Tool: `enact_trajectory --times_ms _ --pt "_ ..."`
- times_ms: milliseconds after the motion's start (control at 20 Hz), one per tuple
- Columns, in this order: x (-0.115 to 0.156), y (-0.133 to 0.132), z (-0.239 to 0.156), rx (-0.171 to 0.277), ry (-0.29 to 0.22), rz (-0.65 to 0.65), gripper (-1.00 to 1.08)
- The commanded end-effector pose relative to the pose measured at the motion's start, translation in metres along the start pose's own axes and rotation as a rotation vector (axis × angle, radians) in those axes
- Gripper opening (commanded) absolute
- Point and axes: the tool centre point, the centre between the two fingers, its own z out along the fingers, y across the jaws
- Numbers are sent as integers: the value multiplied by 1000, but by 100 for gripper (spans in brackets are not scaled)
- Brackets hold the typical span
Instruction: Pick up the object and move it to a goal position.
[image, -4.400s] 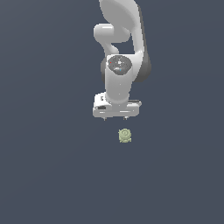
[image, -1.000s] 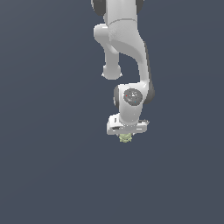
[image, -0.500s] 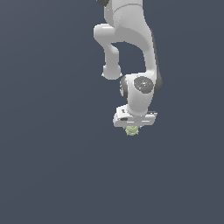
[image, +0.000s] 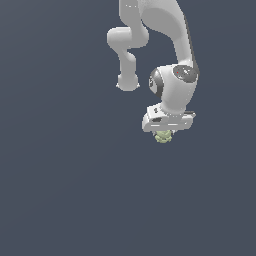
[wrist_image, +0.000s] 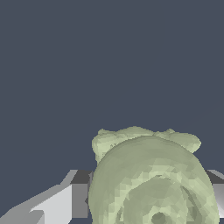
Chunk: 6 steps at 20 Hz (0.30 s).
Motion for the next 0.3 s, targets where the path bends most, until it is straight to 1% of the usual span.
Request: enact_trajectory --times_ms 0,250 --pt "-5 -8 -9 0 -1 1 -100" --pt "-7 -15 -16 0 -1 1 -100"
